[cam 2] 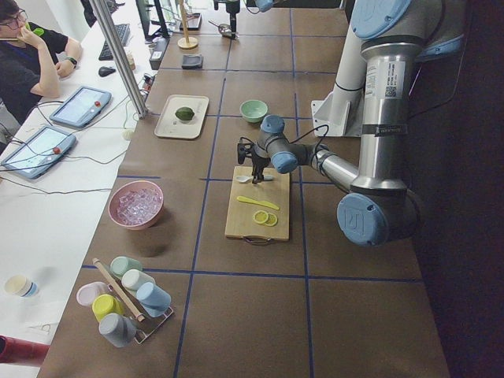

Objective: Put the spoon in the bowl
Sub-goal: 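Lower the left gripper onto the white spoon handle and close it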

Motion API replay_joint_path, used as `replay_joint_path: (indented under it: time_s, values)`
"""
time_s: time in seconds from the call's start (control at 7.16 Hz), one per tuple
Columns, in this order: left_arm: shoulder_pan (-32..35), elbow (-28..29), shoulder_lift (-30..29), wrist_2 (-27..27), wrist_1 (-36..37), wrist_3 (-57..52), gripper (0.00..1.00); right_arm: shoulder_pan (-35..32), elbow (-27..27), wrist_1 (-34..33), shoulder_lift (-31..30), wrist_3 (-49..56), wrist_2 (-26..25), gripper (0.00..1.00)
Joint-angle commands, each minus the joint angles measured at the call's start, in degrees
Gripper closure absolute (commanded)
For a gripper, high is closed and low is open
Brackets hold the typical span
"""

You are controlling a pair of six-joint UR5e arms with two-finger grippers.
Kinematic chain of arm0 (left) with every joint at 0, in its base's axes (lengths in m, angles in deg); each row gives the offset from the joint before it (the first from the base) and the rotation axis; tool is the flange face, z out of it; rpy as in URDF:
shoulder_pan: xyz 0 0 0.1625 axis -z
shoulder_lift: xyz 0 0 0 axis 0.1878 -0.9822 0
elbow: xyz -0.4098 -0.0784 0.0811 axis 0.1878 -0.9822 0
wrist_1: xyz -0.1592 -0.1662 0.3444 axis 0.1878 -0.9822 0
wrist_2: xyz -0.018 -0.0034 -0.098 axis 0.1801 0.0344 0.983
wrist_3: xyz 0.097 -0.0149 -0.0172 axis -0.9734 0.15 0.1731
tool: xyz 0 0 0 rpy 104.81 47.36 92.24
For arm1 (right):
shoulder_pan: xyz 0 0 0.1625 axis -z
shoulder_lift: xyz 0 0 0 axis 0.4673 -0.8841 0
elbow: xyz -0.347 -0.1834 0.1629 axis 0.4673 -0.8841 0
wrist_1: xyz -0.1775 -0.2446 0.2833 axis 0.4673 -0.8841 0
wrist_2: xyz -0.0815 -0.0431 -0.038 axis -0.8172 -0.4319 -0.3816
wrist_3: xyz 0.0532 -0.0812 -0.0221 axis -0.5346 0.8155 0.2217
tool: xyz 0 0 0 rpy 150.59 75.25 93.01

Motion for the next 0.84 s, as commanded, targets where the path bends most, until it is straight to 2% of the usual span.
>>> replay_joint_path:
  time_s: [0.0,0.28,0.56,0.7]
  values:
    - [0.0,0.0,0.1,0.0,0.1,0.2,0.87,0.0,0.1,0.0,-0.2,-0.2,0.0,0.00]
    - [0.2,-2.3,0.2,0.5,1.0,0.4,0.97,0.0,0.1,0.0,-0.3,-0.3,0.0,0.00]
    - [0.5,-12.8,-0.3,4.3,15.4,0.3,1.00,-0.1,0.2,0.0,-0.4,-0.2,0.1,0.00]
    - [0.4,-15.5,-3.9,4.6,20.8,0.3,1.00,-0.1,0.9,0.0,-1.4,0.3,0.2,0.00]
